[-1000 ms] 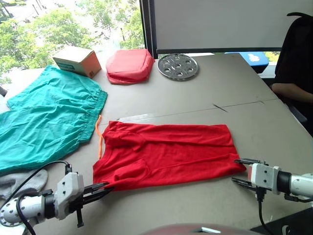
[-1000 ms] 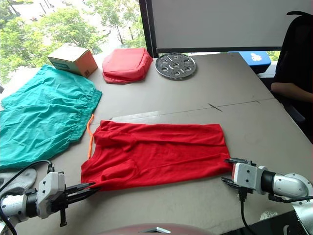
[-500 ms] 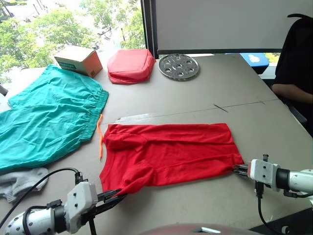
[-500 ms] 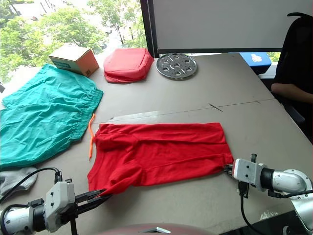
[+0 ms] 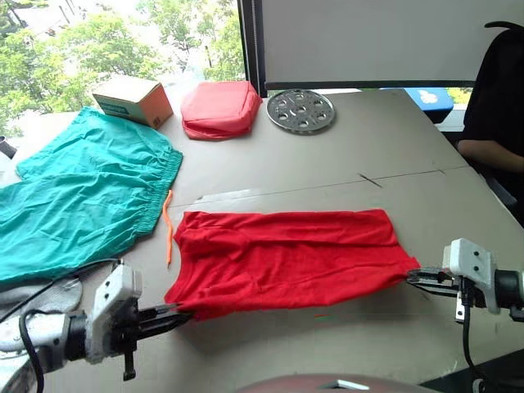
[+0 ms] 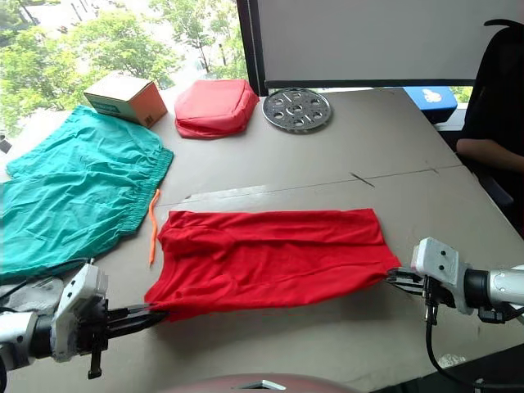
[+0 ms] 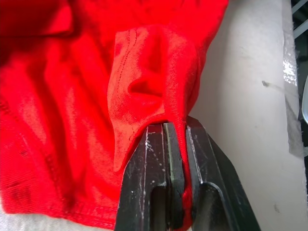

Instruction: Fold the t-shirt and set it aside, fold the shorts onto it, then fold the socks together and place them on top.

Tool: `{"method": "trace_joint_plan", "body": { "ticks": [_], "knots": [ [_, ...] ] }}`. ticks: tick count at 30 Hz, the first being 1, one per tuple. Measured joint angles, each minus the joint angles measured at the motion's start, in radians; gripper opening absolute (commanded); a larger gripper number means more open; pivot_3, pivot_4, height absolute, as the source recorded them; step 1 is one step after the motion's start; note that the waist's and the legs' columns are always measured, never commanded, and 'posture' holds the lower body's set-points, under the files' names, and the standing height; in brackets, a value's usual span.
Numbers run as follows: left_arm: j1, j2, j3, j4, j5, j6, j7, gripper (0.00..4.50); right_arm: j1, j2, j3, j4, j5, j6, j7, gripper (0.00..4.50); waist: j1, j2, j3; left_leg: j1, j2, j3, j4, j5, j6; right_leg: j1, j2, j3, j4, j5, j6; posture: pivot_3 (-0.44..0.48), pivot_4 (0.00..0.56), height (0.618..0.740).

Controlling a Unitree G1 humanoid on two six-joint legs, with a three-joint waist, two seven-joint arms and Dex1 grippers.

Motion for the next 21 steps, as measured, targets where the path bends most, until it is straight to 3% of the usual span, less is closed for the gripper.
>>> {"method": "trace_joint_plan", "body": {
  "ticks": [5, 12, 21],
  "knots": [
    [-0.123, 0.078, 0.019, 0.052, -0.169, 0.223, -0.057, 0.00, -0.056, -0.012, -0.049, -0.008, 0.139, 0.151, 0.016, 0.03, -0.008, -0.001, 0.001, 0.000, 0.000, 0.001, -0.001, 0.000, 0.000, 0.000, 0.000, 0.001, -0.001, 0.002, -0.004, 0.000, 0.150, 0.740],
    [-0.315, 0.084, 0.019, 0.142, -0.345, 0.490, -0.010, 0.00, -0.281, -0.010, 0.015, 0.013, 0.264, 0.388, -0.096, 0.03, -0.007, 0.001, 0.003, 0.001, -0.001, 0.000, -0.001, 0.000, 0.000, 0.000, 0.001, 0.001, 0.000, 0.004, -0.006, 0.000, 0.150, 0.740],
    [-0.586, 0.104, -0.107, 0.248, -0.324, 0.614, 0.059, 0.00, -0.516, 0.005, 0.130, 0.111, 0.288, 0.579, -0.224, 0.03, -0.007, 0.000, 0.004, -0.003, -0.003, 0.002, -0.001, 0.000, 0.000, -0.001, 0.002, 0.001, -0.002, 0.005, -0.008, 0.000, 0.150, 0.740]
  ]
}}
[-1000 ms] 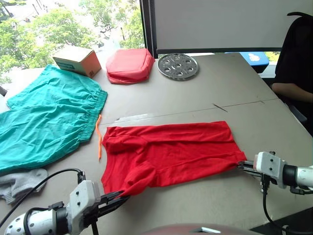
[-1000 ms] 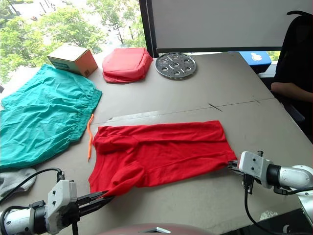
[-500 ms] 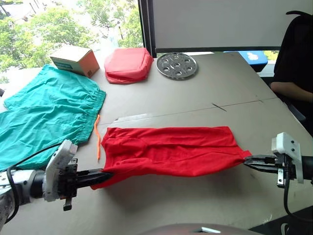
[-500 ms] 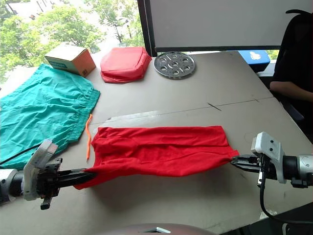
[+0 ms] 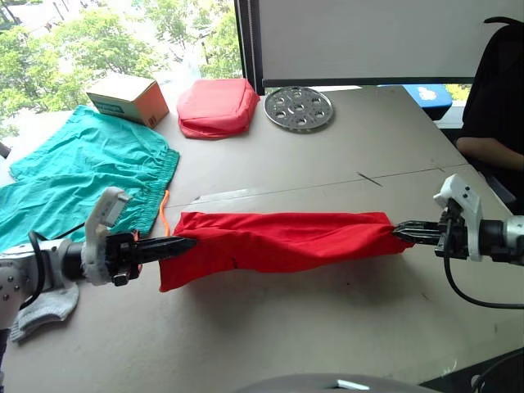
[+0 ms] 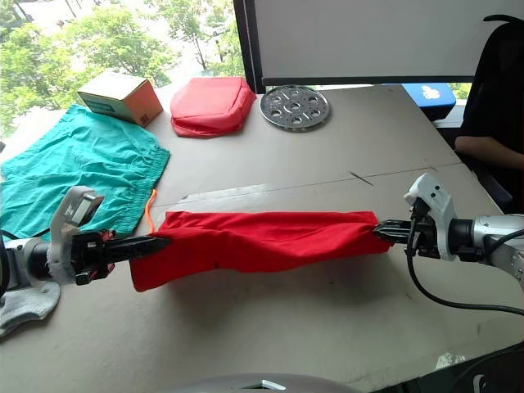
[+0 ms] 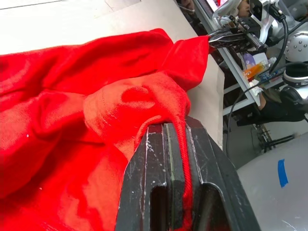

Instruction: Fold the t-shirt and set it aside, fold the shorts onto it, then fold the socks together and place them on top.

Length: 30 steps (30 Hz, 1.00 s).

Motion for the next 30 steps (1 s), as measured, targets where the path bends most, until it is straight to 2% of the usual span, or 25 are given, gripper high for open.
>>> {"method": "trace_joint_plan", "body": {
  "ticks": [3, 8, 9, 14, 18, 23, 24, 25, 27, 30],
  "knots": [
    [0.019, 0.000, -0.012, -0.005, 0.024, -0.013, -0.036, 0.00, 0.058, -0.011, 0.001, -0.029, 0.003, -0.001, 0.018, 0.03, 0.000, 0.000, 0.000, -0.001, 0.000, 0.000, 0.000, 0.000, 0.000, 0.000, 0.000, 0.000, 0.000, 0.000, 0.000, 0.000, 0.150, 0.740],
    [0.278, 0.031, 0.005, -0.129, 0.119, -0.115, -0.193, 0.00, 0.282, -0.055, -0.095, -0.160, 0.057, -0.005, 0.115, 0.03, -0.001, 0.001, 0.000, 0.000, 0.001, -0.001, 0.000, 0.000, 0.000, -0.001, 0.000, 0.001, 0.000, 0.000, 0.000, 0.000, 0.150, 0.740],
    [0.366, 0.031, 0.014, -0.159, 0.168, -0.174, -0.234, 0.00, 0.361, -0.068, -0.137, -0.207, 0.061, -0.016, 0.142, 0.03, 0.000, 0.000, 0.000, 0.000, 0.001, -0.001, 0.000, 0.000, 0.000, -0.001, 0.000, 0.000, 0.000, 0.000, 0.000, 0.000, 0.150, 0.740],
    [0.526, -0.005, 0.016, -0.196, 0.298, -0.328, -0.278, 0.00, 0.511, -0.074, -0.135, -0.250, -0.047, -0.123, 0.148, 0.03, 0.002, 0.000, 0.000, 0.001, 0.003, -0.001, 0.001, 0.000, -0.001, -0.001, -0.003, 0.001, 0.000, -0.003, 0.005, 0.000, 0.150, 0.740],
    [0.565, -0.063, 0.007, -0.200, 0.382, -0.453, -0.273, 0.00, 0.593, -0.067, -0.057, -0.246, -0.187, -0.255, 0.127, 0.03, 0.005, 0.000, 0.000, 0.000, 0.002, -0.001, 0.001, 0.000, -0.001, -0.001, -0.004, 0.001, -0.001, -0.003, 0.005, 0.000, 0.150, 0.740],
    [0.563, -0.126, -0.011, -0.196, 0.482, -0.595, -0.243, 0.00, 0.620, -0.028, 0.022, -0.208, -0.317, -0.388, 0.093, 0.03, 0.004, 0.000, -0.001, 0.000, 0.001, -0.001, 0.001, 0.000, -0.001, -0.001, -0.003, 0.000, -0.001, -0.002, 0.004, 0.000, 0.150, 0.740],
    [0.558, -0.137, -0.018, -0.191, 0.497, -0.614, -0.234, 0.82, 0.620, -0.023, 0.031, -0.202, -0.332, -0.405, 0.088, 0.00, 0.004, 0.000, -0.001, 0.000, 0.001, -0.001, 0.001, 0.000, -0.001, -0.001, -0.003, 0.001, -0.001, -0.002, 0.004, 0.000, 0.150, 0.740],
    [0.554, -0.142, -0.021, -0.186, 0.502, -0.621, -0.228, 1.11, 0.619, -0.018, 0.036, -0.195, -0.342, -0.419, 0.086, 0.31, 0.004, -0.001, -0.001, 0.000, 0.001, -0.001, 0.001, 0.000, -0.001, -0.001, -0.002, 0.000, -0.001, -0.002, 0.004, 0.000, 0.150, 0.740],
    [0.550, -0.142, -0.019, -0.177, 0.500, -0.614, -0.228, 2.02, 0.631, -0.011, 0.033, -0.192, -0.344, -0.434, 0.097, 0.98, 0.004, -0.001, -0.001, 0.000, 0.002, -0.002, 0.001, 0.000, -0.001, -0.001, -0.002, 0.000, -0.001, -0.003, 0.004, 0.000, 0.150, 0.740],
    [0.549, -0.123, 0.015, -0.157, 0.457, -0.561, -0.255, 3.42, 0.678, -0.001, -0.028, -0.204, -0.278, -0.413, 0.140, 2.41, 0.006, -0.001, -0.001, 0.000, 0.003, -0.002, 0.001, 0.000, -0.001, -0.001, -0.002, 0.000, 0.000, -0.003, 0.005, 0.000, 0.150, 0.740]
  ]
}}
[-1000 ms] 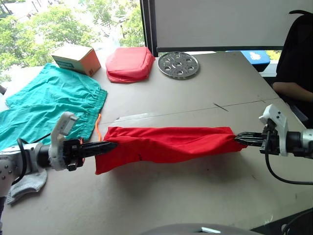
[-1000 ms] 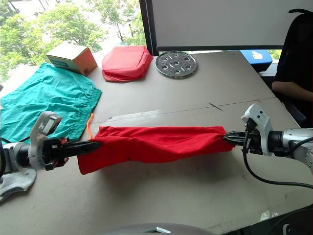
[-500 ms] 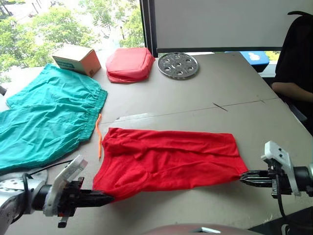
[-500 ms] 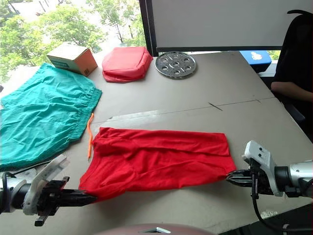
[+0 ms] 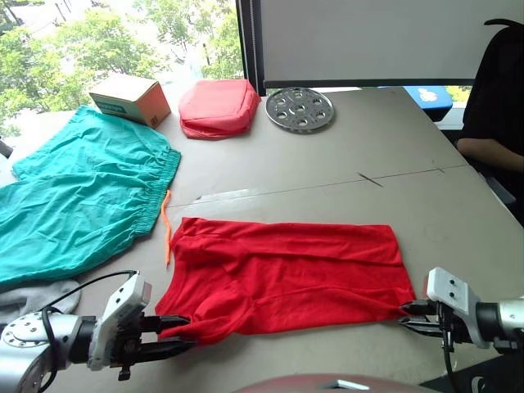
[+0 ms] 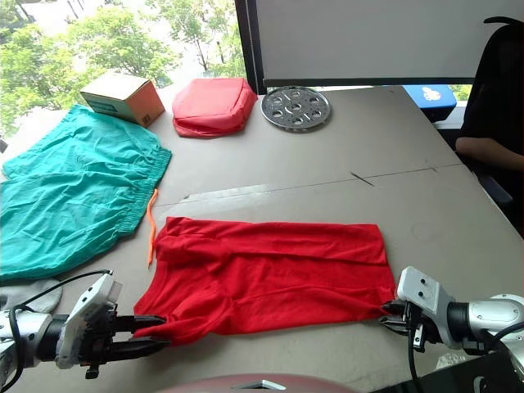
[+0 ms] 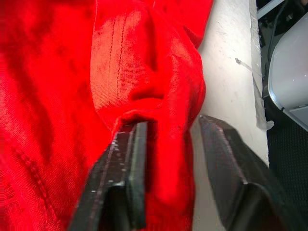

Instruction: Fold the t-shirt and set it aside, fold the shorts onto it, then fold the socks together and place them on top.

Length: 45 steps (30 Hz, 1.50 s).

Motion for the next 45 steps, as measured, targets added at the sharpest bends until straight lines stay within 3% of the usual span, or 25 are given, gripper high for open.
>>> {"method": "trace_joint_plan", "body": {
  "ticks": [2, 5, 8, 10, 14, 18, 23, 28, 32, 34, 35, 37, 40, 45],
  "knots": [
    [-0.002, 0.056, 0.040, 0.036, -0.043, 0.065, -0.043, 3.43, 0.019, 0.010, -0.077, -0.021, 0.079, 0.042, 0.025, 3.29, 0.000, -0.001, 0.000, 0.000, 0.000, -0.001, 0.000, 0.000, 0.000, 0.000, 0.001, -0.001, 0.000, 0.000, 0.000, 0.000, 0.150, 0.740],
    [-0.014, 0.134, 0.105, 0.090, -0.093, 0.140, -0.120, 3.43, 0.006, 0.038, -0.214, -0.059, 0.281, 0.142, 0.038, 3.29, -0.001, 0.001, 0.001, 0.001, 0.002, 0.000, 0.000, 0.000, 0.000, 0.000, 0.001, -0.001, 0.000, 0.000, 0.000, 0.000, 0.150, 0.740],
    [-0.185, 0.149, 0.112, 0.160, -0.138, 0.207, -0.105, 3.43, -0.147, 0.058, -0.265, -0.094, 0.457, 0.219, -0.050, 3.29, -0.001, 0.001, 0.001, 0.001, 0.002, 0.000, 0.000, 0.000, 0.000, 0.000, 0.001, -0.001, 0.000, 0.000, 0.000, 0.000, 0.150, 0.740],
    [-0.299, 0.146, 0.102, 0.196, -0.144, 0.226, -0.060, 3.43, -0.290, 0.074, -0.211, -0.083, 0.429, 0.235, -0.156, 3.29, -0.003, 0.001, 0.001, 0.000, 0.001, 0.001, 0.001, 0.000, -0.001, -0.001, 0.000, -0.001, 0.000, 0.000, 0.000, 0.000, 0.150, 0.740],
    [-0.529, 0.078, 0.003, 0.237, -0.080, 0.182, 0.097, 3.43, -0.590, 0.070, 0.040, 0.034, 0.230, 0.280, -0.350, 3.29, -0.006, 0.002, 0.001, -0.004, -0.004, 0.002, 0.000, 0.000, 0.000, -0.003, 0.000, 0.001, -0.001, 0.004, -0.006, 0.000, 0.150, 0.740],
    [-0.717, -0.003, -0.124, 0.293, 0.025, 0.142, 0.233, 3.43, -0.810, 0.070, 0.279, 0.174, 0.056, 0.312, -0.399, 3.29, -0.005, 0.000, 0.001, -0.008, -0.005, 0.001, 0.001, 0.002, -0.002, -0.003, 0.003, -0.001, 0.000, 0.006, -0.010, 0.000, 0.150, 0.740],
    [-0.916, -0.021, -0.291, 0.401, 0.165, 0.102, 0.294, 3.43, -0.968, 0.056, 0.529, 0.323, -0.092, 0.303, -0.292, 3.29, -0.007, -0.004, -0.002, -0.010, -0.005, -0.001, 0.004, 0.002, -0.001, -0.003, 0.004, -0.001, 0.000, 0.006, -0.010, 0.000, 0.150, 0.740],
    [-1.011, -0.008, -0.481, 0.569, 0.333, -0.019, 0.197, 3.43, -1.070, 0.037, 0.690, 0.478, -0.218, 0.217, -0.102, 3.29, -0.009, -0.003, -0.002, -0.010, -0.006, -0.001, 0.006, 0.002, -0.001, -0.002, 0.004, -0.001, 0.001, 0.006, -0.010, 0.000, 0.150, 0.740],
    [-1.064, 0.008, -0.565, 0.652, 0.422, -0.127, 0.106, 3.43, -1.104, 0.032, 0.737, 0.538, -0.277, 0.166, 0.000, 2.05, -0.006, -0.004, -0.004, -0.010, -0.005, -0.002, 0.009, 0.001, -0.001, -0.002, 0.004, -0.001, 0.002, 0.006, -0.010, 0.000, 0.150, 0.740],
    [-1.090, 0.005, -0.587, 0.689, 0.447, -0.157, 0.084, 2.89, -1.106, 0.042, 0.745, 0.553, -0.297, 0.146, 0.026, 1.27, -0.007, -0.002, -0.006, -0.010, -0.005, -0.001, 0.012, 0.001, 0.001, -0.001, 0.004, -0.001, 0.003, 0.006, -0.009, 0.000, 0.150, 0.740],
    [-1.110, -0.001, -0.598, 0.718, 0.467, -0.169, 0.075, 2.50, -1.108, 0.051, 0.748, 0.568, -0.308, 0.131, 0.038, 0.71, -0.008, -0.003, -0.008, -0.010, -0.005, -0.001, 0.014, 0.001, 0.001, -0.001, 0.004, -0.001, 0.004, 0.006, -0.009, 0.000, 0.150, 0.740],
    [-1.126, -0.009, -0.607, 0.754, 0.487, -0.184, 0.063, 1.65, -1.108, 0.063, 0.749, 0.580, -0.326, 0.116, 0.046, 0.00, -0.011, -0.003, -0.011, -0.009, -0.005, -0.001, 0.015, 0.000, 0.001, -0.001, 0.004, -0.001, 0.005, 0.006, -0.009, 0.000, 0.150, 0.740],
    [-1.147, -0.023, -0.605, 0.803, 0.508, -0.199, 0.059, 0.20, -1.112, 0.071, 0.750, 0.598, -0.359, 0.083, 0.059, 0.00, -0.013, -0.003, -0.012, -0.008, -0.005, 0.001, 0.016, 0.000, 0.002, -0.001, 0.003, 0.001, 0.009, 0.006, -0.009, 0.000, 0.150, 0.740],
    [-1.124, -0.035, -0.563, 0.788, 0.474, -0.106, 0.038, 0.05, -1.167, 0.081, 0.774, 0.683, -0.471, -0.003, 0.056, 0.00, -0.013, -0.002, -0.012, -0.008, -0.006, 0.002, 0.016, 0.000, 0.002, -0.002, 0.003, 0.003, 0.011, 0.006, -0.009, 0.000, 0.150, 0.740]
  ]
}}
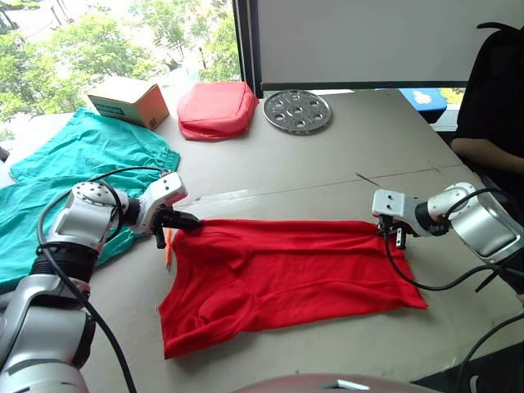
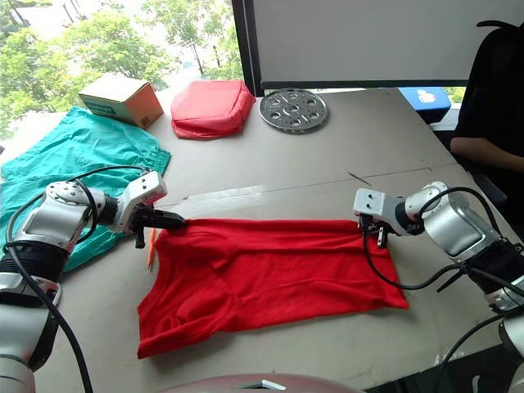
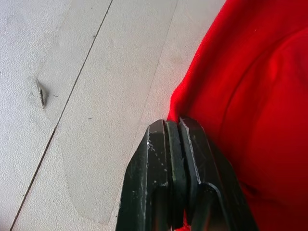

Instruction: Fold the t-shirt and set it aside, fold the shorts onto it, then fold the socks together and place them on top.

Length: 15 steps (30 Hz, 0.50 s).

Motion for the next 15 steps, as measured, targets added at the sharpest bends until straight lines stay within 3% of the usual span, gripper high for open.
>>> {"method": "trace_joint_plan", "body": {
  "ticks": [6, 9, 15],
  "knots": [
    [0.252, 0.043, 0.130, -0.314, -0.144, 0.263, 0.017, 0.05, -0.155, 0.146, 0.049, 0.227, -0.178, -0.125, -0.036, 0.00, -0.026, 0.002, 0.001, 0.001, 0.000, 0.001, -0.001, 0.000, 0.000, -0.001, 0.001, 0.002, 0.001, 0.000, 0.000, 0.000, 0.150, 0.740],
    [0.417, 0.029, 0.251, -0.528, -0.227, 0.435, 0.125, 0.05, -0.263, 0.268, 0.089, 0.432, -0.278, -0.255, -0.098, 0.00, -0.043, 0.005, 0.003, 0.002, 0.001, 0.001, -0.002, 0.000, 0.000, -0.001, 0.001, 0.003, 0.002, 0.000, 0.000, 0.000, 0.150, 0.740],
    [0.662, -0.168, 0.524, -0.916, -0.362, 0.774, 0.416, 0.05, -0.491, 0.568, 0.121, 0.908, -0.411, -0.559, -0.305, 0.00, -0.050, 0.006, 0.008, 0.004, 0.001, 0.000, -0.003, 0.003, -0.005, -0.001, 0.002, 0.004, 0.004, 0.001, 0.001, 0.000, 0.150, 0.740]
  ]
}}
